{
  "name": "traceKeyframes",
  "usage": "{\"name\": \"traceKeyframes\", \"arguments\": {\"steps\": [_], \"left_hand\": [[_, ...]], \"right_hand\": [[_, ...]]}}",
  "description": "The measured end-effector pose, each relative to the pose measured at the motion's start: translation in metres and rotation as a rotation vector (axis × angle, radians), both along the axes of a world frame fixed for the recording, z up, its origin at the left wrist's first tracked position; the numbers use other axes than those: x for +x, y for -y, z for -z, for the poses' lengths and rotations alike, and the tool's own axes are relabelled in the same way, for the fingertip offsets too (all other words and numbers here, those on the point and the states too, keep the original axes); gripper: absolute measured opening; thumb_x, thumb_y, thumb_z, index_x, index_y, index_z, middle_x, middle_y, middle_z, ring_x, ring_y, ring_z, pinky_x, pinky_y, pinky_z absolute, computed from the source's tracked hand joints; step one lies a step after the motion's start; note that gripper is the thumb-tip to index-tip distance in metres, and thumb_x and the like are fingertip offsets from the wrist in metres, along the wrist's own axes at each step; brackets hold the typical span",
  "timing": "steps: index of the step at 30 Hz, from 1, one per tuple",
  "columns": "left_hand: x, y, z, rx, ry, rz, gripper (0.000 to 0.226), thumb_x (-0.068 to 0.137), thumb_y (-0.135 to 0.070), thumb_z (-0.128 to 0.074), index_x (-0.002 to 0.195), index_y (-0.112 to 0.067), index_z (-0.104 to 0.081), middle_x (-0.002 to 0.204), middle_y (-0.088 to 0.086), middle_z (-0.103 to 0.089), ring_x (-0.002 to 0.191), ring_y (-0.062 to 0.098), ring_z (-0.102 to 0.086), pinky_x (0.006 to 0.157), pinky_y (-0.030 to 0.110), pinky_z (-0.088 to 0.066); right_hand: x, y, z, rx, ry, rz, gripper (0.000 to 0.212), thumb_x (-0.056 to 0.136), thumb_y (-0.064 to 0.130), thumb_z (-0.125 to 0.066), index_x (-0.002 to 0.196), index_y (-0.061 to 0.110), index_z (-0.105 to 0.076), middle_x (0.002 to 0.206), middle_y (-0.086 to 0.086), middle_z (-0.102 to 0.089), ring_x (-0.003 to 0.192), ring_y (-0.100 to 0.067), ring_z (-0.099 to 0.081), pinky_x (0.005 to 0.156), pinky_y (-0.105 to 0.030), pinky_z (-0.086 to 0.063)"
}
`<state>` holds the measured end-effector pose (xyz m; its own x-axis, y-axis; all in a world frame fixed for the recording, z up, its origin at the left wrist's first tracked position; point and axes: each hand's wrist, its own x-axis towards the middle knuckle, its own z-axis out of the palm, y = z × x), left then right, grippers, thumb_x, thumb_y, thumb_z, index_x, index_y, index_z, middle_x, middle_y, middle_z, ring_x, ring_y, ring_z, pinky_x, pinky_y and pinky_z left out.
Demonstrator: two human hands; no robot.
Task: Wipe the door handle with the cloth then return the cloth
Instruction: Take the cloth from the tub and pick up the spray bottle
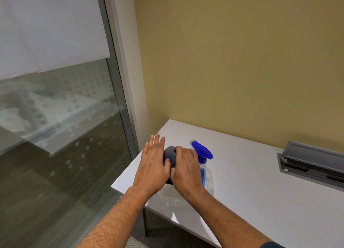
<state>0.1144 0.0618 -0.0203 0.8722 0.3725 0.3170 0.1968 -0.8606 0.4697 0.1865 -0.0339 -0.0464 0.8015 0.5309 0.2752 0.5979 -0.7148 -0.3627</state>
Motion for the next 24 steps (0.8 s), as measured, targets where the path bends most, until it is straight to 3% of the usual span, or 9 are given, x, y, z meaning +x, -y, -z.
{"name": "traceKeyframes", "arguments": {"steps": [3,4,6,8,11,17,21,24], "left_hand": [[-0.001,-0.005,0.003,-0.208,-0.126,0.026,0.082,0.095,-0.020,-0.055,0.164,-0.028,-0.011,0.175,-0.003,-0.006,0.161,0.017,0.006,0.131,0.041,-0.005],[-0.002,-0.006,0.004,-0.260,-0.185,0.049,0.086,0.091,-0.019,-0.060,0.163,-0.031,-0.015,0.174,-0.002,-0.015,0.161,0.023,-0.004,0.131,0.045,-0.013],[-0.003,-0.008,0.006,-0.478,-0.210,0.091,0.087,0.083,-0.018,-0.073,0.156,-0.037,-0.030,0.156,0.001,-0.046,0.147,0.031,-0.041,0.120,0.052,-0.040],[-0.002,-0.010,0.006,-0.704,-0.150,0.065,0.084,0.080,-0.016,-0.082,0.151,-0.032,-0.040,0.141,0.000,-0.060,0.129,0.027,-0.060,0.106,0.045,-0.055],[0.002,-0.013,0.006,-0.749,-0.177,-0.005,0.078,0.080,-0.017,-0.087,0.147,-0.021,-0.047,0.140,0.006,-0.062,0.122,0.025,-0.064,0.095,0.032,-0.056],[-0.001,-0.009,0.009,-0.693,-0.215,-0.105,0.071,0.078,-0.023,-0.089,0.139,-0.019,-0.053,0.133,0.004,-0.065,0.120,0.027,-0.065,0.103,0.042,-0.057],[-0.004,-0.006,0.010,-0.741,-0.196,-0.184,0.060,0.078,-0.028,-0.088,0.127,-0.020,-0.053,0.115,-0.001,-0.065,0.099,0.016,-0.066,0.074,0.022,-0.056],[-0.005,-0.007,0.009,-0.855,-0.162,-0.174,0.033,0.087,-0.019,-0.079,0.116,-0.017,-0.064,0.102,0.001,-0.073,0.089,0.012,-0.069,0.063,0.018,-0.052]], "right_hand": [[-0.002,0.013,-0.010,0.198,0.019,-0.029,0.041,0.082,0.006,-0.072,0.120,0.002,-0.057,0.116,-0.016,-0.064,0.112,-0.029,-0.058,0.101,-0.042,-0.044],[-0.003,0.019,-0.013,0.247,0.001,-0.040,0.042,0.080,0.004,-0.072,0.119,0.003,-0.058,0.115,-0.015,-0.064,0.110,-0.029,-0.058,0.099,-0.041,-0.045],[-0.005,0.023,-0.020,0.312,-0.086,-0.066,0.043,0.082,0.002,-0.069,0.123,0.006,-0.056,0.118,-0.012,-0.062,0.112,-0.026,-0.056,0.100,-0.038,-0.045],[-0.008,0.021,-0.024,0.343,-0.260,-0.070,0.045,0.087,0.005,-0.066,0.129,0.012,-0.053,0.124,-0.008,-0.062,0.115,-0.022,-0.058,0.101,-0.034,-0.048],[-0.012,0.021,-0.025,0.295,-0.537,-0.082,0.046,0.097,0.012,-0.061,0.141,0.015,-0.046,0.137,-0.007,-0.061,0.122,-0.019,-0.059,0.108,-0.035,-0.049],[-0.005,0.035,-0.026,0.291,-0.227,-0.304,0.055,0.085,-0.007,-0.063,0.136,0.010,-0.054,0.137,-0.009,-0.055,0.127,-0.021,-0.049,0.109,-0.033,-0.041],[-0.007,0.033,-0.026,0.316,-0.214,-0.292,0.056,0.087,-0.010,-0.061,0.139,0.008,-0.053,0.141,-0.011,-0.054,0.133,-0.025,-0.048,0.112,-0.031,-0.038],[-0.016,0.032,-0.029,0.297,-0.390,-0.263,0.056,0.100,0.008,-0.058,0.152,0.012,-0.038,0.158,-0.006,-0.041,0.145,-0.019,-0.038,0.111,-0.008,-0.024]]}}
